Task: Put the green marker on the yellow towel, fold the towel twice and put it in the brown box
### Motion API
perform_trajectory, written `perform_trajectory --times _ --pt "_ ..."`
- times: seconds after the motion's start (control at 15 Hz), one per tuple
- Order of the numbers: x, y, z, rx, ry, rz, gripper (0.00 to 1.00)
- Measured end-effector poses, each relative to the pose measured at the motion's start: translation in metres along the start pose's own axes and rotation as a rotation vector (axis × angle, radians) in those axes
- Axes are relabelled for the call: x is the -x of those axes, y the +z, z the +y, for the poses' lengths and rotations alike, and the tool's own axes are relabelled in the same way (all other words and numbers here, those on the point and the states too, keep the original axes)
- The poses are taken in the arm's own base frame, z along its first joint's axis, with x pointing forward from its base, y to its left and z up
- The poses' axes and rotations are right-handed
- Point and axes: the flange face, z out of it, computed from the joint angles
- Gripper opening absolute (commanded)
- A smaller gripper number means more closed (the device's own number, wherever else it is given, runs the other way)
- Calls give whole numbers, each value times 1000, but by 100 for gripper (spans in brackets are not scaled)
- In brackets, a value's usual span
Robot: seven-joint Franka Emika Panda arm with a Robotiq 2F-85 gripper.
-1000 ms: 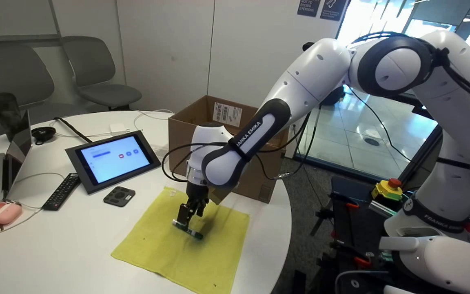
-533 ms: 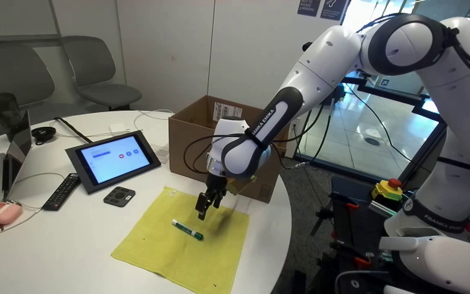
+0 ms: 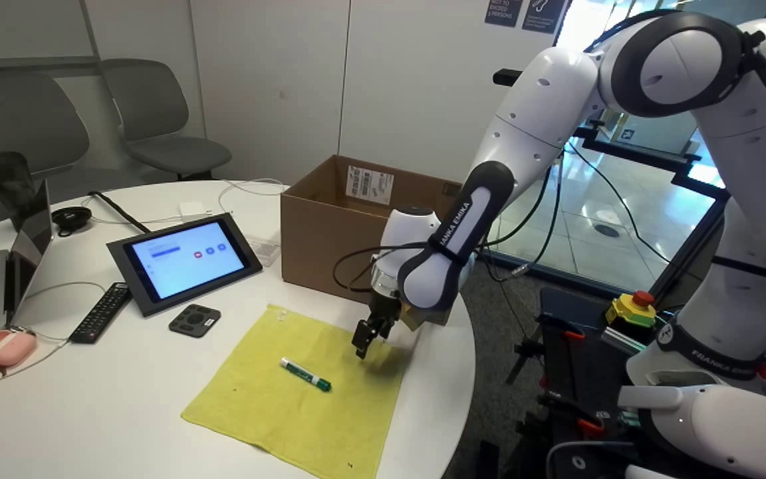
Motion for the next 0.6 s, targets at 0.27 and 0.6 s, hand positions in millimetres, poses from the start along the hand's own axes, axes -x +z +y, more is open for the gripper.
perform_trajectory --times 0.27,0.6 --pt "22 8 -5 48 3 -15 100" --pt "42 15 -24 75 -17 -33 100"
